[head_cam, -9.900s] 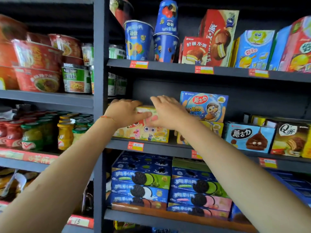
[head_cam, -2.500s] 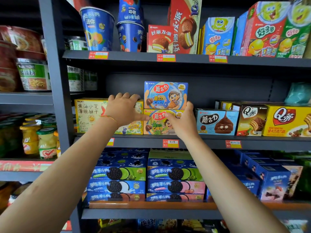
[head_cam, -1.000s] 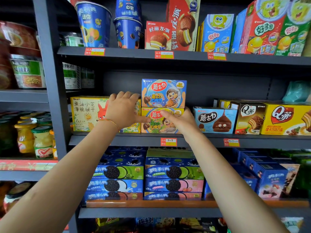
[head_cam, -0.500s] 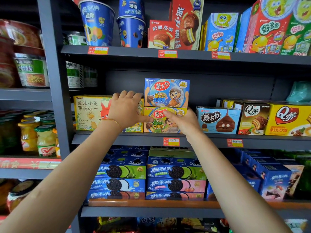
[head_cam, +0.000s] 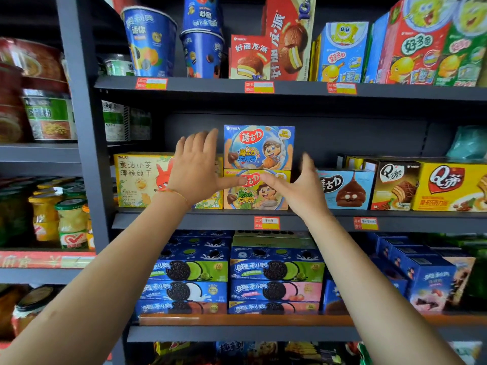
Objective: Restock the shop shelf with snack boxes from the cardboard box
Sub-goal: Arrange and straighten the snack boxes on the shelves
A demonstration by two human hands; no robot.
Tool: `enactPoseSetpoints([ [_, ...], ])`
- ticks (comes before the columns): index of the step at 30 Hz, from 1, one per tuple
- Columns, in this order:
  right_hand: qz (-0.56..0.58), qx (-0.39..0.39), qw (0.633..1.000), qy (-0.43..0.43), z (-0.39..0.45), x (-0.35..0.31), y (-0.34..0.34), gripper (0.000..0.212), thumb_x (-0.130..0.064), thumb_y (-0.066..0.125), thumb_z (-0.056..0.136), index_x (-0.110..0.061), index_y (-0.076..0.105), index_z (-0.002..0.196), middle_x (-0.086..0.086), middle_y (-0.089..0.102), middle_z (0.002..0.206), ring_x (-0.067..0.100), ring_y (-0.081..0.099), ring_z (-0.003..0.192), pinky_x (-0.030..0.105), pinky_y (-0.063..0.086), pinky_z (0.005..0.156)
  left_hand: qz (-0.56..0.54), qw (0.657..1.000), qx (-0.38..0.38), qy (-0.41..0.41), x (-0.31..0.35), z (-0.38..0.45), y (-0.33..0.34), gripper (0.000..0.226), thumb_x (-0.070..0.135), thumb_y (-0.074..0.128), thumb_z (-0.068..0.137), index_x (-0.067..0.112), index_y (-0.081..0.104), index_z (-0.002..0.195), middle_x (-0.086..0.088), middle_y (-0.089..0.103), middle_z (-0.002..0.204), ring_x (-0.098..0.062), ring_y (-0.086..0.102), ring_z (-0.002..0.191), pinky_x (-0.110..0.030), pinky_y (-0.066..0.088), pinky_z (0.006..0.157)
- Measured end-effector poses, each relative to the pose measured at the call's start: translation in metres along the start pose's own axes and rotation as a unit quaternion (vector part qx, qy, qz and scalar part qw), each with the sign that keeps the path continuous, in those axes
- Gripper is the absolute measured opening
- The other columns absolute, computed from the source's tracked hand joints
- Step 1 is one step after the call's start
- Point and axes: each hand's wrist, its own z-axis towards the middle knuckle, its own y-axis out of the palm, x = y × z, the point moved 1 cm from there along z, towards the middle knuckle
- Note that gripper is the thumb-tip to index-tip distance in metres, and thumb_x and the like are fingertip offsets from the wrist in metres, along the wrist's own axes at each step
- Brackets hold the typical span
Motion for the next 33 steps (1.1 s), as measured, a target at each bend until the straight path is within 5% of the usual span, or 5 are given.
enactPoseSetpoints([
  [5,0.013,0.113,0.979,-0.168,0.005,-0.001,-0.051,0.069,-0.048,0.076,0.082,-0.017,0.05,0.138,0.002,0.055,0.136,0.013,0.053,0.122,0.03,0.047,0.101,-0.041,0.984,0.163,0.057,0.048,-0.01,0.006,0.085,0.062,0.053,0.087,0.006,0.037,0.149,-0.019,0.041,0.151,-0.038,0.035,0.142,-0.053,0.023,0.119],
  [8,-0.04,0.11,0.969,-0.216,0.025,0.005,-0.082,0.044,-0.045,0.073,0.085,-0.015,0.065,0.116,0.0,0.065,0.108,0.012,0.062,0.095,0.036,0.054,0.085,-0.024,0.98,0.175,0.088,0.079,-0.012,0.016,0.075,0.051,0.053,0.089,0.01,0.038,0.15,-0.019,0.035,0.156,-0.039,0.028,0.146,-0.056,0.022,0.119],
  [15,-0.356,-0.144,0.913,-0.137,0.054,0.036,-0.109,0.068,-0.069,0.06,0.081,-0.022,0.056,0.13,0.003,0.057,0.132,0.027,0.051,0.123,0.04,0.041,0.099,0.033,0.983,0.166,0.073,0.113,-0.019,0.047,0.067,0.034,0.056,0.087,0.019,0.04,0.151,-0.015,0.029,0.161,-0.038,0.02,0.15,-0.06,0.017,0.119],
  [22,-0.384,-0.142,0.892,-0.19,0.047,0.03,-0.086,0.05,-0.053,0.04,0.101,-0.023,0.045,0.14,0.006,0.054,0.141,0.028,0.046,0.129,0.042,0.029,0.107,0.035,0.984,0.166,0.052,0.113,-0.027,0.064,0.064,0.036,0.057,0.091,0.021,0.041,0.152,-0.014,0.029,0.161,-0.038,0.021,0.15,-0.061,0.021,0.117],
  [33,-0.416,-0.116,0.877,-0.21,0.045,0.028,-0.063,0.041,-0.05,0.037,0.102,-0.022,0.045,0.13,0.004,0.059,0.133,0.028,0.05,0.122,0.043,0.029,0.102,0.023,0.985,0.16,0.054,0.111,-0.028,0.066,0.062,0.037,0.054,0.094,0.022,0.039,0.152,-0.014,0.025,0.162,-0.037,0.019,0.151,-0.059,0.02,0.118],
])
